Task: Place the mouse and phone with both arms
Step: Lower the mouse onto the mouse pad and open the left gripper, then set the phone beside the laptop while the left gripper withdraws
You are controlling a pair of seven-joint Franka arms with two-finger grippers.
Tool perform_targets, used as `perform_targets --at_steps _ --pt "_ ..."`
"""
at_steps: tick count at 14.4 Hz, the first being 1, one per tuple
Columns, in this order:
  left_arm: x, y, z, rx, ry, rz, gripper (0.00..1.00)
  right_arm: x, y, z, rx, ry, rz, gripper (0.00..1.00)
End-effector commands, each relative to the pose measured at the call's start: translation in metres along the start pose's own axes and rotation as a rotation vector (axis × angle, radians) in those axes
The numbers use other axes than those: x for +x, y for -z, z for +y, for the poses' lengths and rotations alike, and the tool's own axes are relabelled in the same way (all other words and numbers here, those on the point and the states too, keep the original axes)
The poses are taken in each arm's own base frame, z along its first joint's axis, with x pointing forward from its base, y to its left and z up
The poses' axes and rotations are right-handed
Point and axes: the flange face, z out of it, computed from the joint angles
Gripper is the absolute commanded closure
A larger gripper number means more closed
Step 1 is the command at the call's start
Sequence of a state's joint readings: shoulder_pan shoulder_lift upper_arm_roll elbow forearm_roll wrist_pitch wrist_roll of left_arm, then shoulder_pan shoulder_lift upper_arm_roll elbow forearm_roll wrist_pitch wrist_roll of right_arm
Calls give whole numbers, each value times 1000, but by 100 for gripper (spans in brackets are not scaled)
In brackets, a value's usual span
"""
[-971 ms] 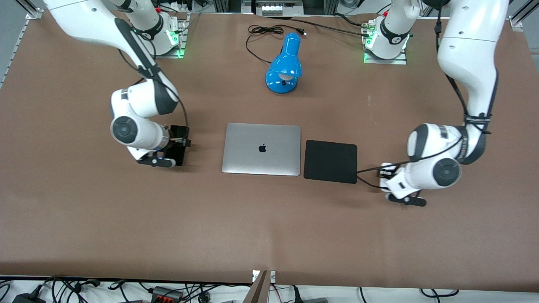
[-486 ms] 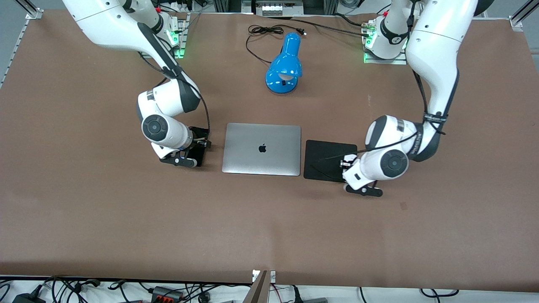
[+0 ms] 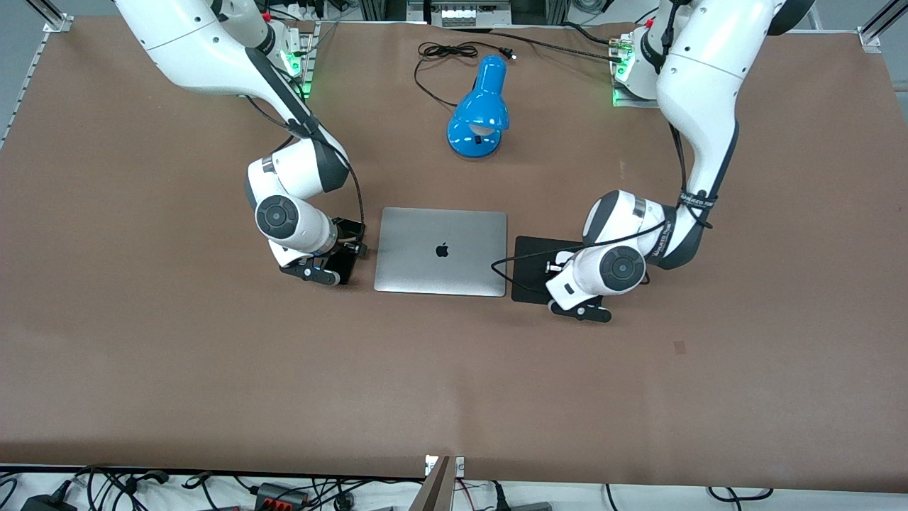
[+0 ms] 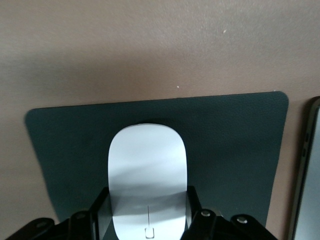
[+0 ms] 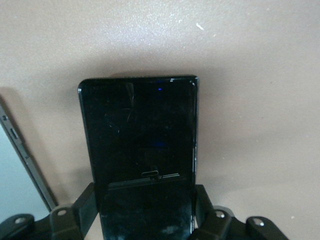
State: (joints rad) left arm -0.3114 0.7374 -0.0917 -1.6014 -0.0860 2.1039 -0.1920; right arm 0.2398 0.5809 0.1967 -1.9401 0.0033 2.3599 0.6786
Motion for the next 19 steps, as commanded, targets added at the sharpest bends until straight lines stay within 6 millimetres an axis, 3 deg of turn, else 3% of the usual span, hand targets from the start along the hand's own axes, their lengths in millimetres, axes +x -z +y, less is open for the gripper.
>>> perform_targets --at_steps 1,3,4,5,7,9,13,14,15,16,17,19 --pt "1 -5 6 -7 10 4 49 1 -2 -8 10 -13 6 71" --pt "-2 -7 14 -4 28 1 48 -5 -4 -15 1 20 10 71" --pt "-2 -9 14 -3 28 -2 30 -7 -3 -18 1 29 11 71" --pt "-1 -9 13 -3 30 -2 0 -10 -3 -21 -2 50 10 71" --pt "-1 0 12 -4 31 2 0 -8 -1 -21 0 83 11 71" --pt "-3 30 -5 -3 49 -2 0 -7 -1 -19 -1 96 10 71" --pt "1 130 -90 -33 156 -23 0 -6 -2 -17 -4 99 8 68" --pt "-1 155 -118 -43 191 -23 0 -6 -2 -17 -2 84 7 21" --pt "-5 177 -141 -43 223 -18 0 -5 -2 -16 1 71 5 0" --pt "-8 187 -162 -49 252 -23 0 -2 2 -14 4 67 11 0" --pt "-13 206 -201 -45 305 -9 0 1 12 -12 12 66 25 0" --pt "-33 243 -257 -70 379 24 0 2 47 -12 30 76 72 0"
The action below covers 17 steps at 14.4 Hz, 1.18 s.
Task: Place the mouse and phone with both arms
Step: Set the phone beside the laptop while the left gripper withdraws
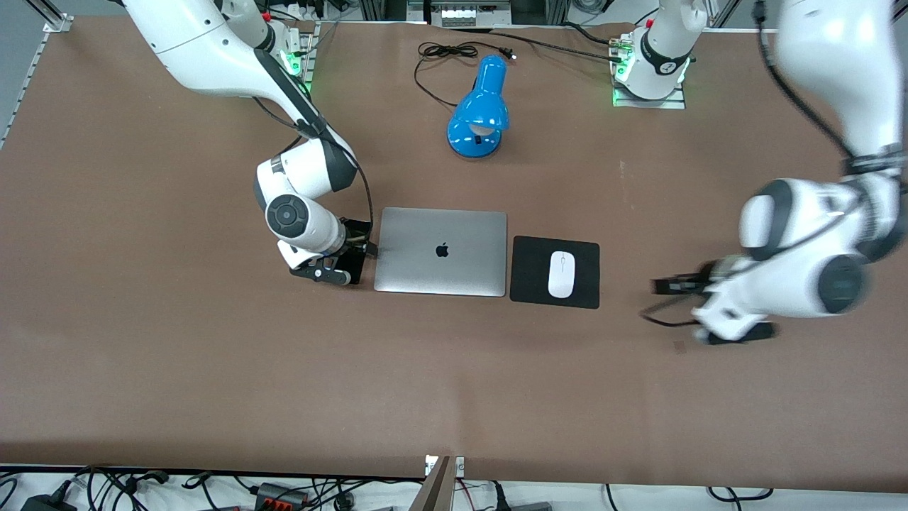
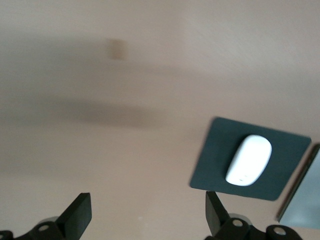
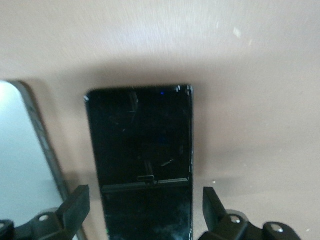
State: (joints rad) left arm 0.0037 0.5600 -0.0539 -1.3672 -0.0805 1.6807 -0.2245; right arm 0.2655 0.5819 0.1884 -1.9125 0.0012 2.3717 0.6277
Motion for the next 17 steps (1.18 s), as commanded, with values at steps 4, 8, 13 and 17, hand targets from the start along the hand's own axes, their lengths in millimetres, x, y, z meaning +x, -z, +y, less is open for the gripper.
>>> perform_targets --at_steps 4,8,13,17 --pt "-40 114 -77 -24 39 49 0 21 135 -6 8 5 61 0" --pt "-79 184 -104 2 73 65 0 47 237 -5 -55 44 141 0" --pt "-128 179 -67 79 4 107 0 74 306 45 -79 134 171 0" --pt "-163 167 -76 98 6 157 0 81 350 82 -99 197 154 0"
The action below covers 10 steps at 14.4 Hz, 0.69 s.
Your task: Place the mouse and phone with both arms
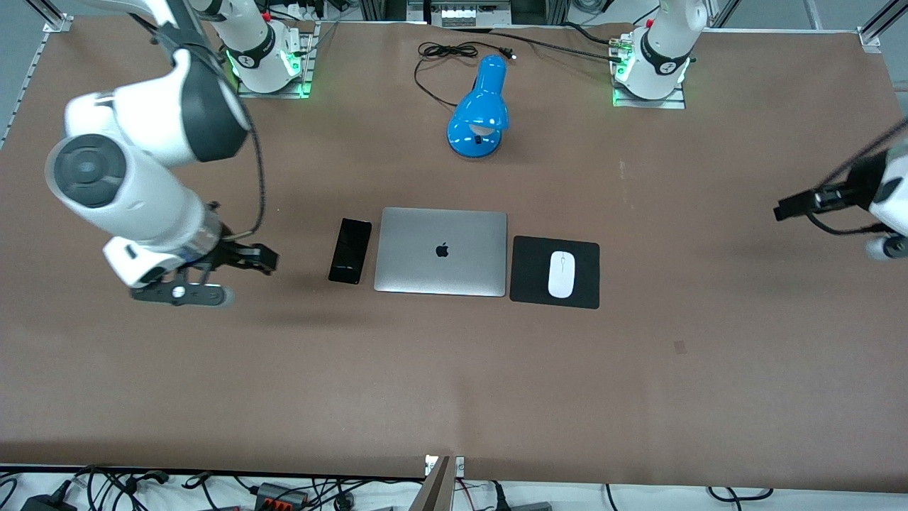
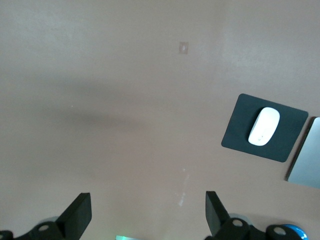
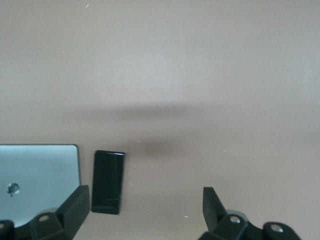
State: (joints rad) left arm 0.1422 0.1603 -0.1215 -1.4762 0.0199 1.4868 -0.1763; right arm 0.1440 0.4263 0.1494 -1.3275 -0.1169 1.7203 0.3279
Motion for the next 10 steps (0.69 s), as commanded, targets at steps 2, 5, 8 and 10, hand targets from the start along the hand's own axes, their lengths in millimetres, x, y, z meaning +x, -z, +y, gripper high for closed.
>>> perform_targets --at_steps 2,5,8,10 --pt "-37 4 -7 26 -10 43 0 11 43 47 2 -4 14 0" --pt "-42 17 9 35 -40 65 0 10 72 102 -3 -16 57 0" --pt "-39 18 5 29 -30 63 0 -3 95 162 24 30 83 0" --pt "-33 13 14 33 -44 60 0 -7 99 189 66 -4 80 0"
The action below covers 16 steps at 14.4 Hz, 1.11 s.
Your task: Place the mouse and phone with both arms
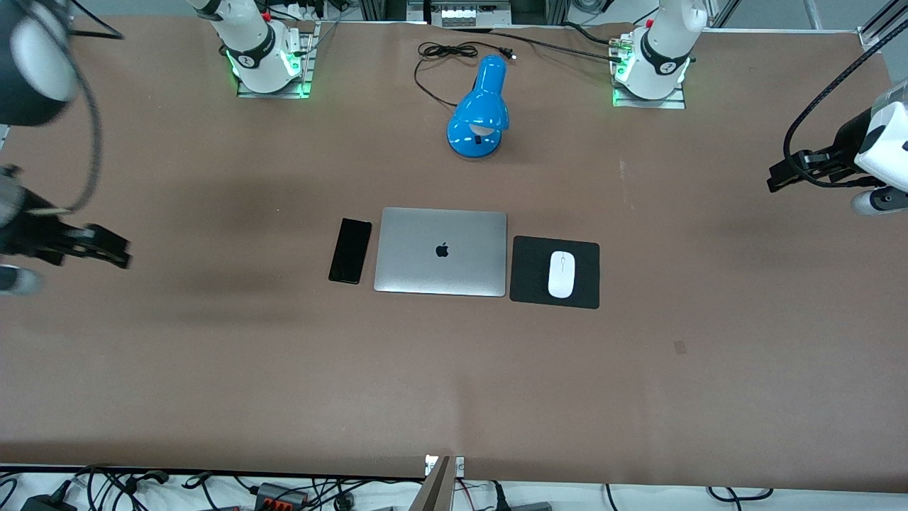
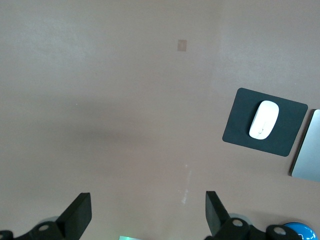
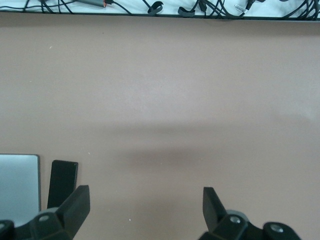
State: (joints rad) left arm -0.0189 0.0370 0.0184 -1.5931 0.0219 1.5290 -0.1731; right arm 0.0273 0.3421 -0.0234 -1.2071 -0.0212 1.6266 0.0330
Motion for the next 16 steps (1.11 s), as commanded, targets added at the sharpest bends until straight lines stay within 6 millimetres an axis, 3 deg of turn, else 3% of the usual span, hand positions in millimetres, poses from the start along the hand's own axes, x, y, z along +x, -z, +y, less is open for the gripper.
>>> perform_targets --at_steps 1,3,7,10,16 --pt "5 -3 2 14 -19 7 0 -12 12 19 28 -5 -1 0" --pt "9 -7 -3 -32 -10 -2 0 -22 21 19 26 -6 0 0" --pt "9 -2 -4 -38 -14 8 0 -53 15 26 3 20 29 0" --pt "7 4 -19 -43 -75 -2 0 -81 6 28 8 27 43 0" --pt "5 3 -2 -80 -120 -10 0 -93 10 26 13 36 -18 0"
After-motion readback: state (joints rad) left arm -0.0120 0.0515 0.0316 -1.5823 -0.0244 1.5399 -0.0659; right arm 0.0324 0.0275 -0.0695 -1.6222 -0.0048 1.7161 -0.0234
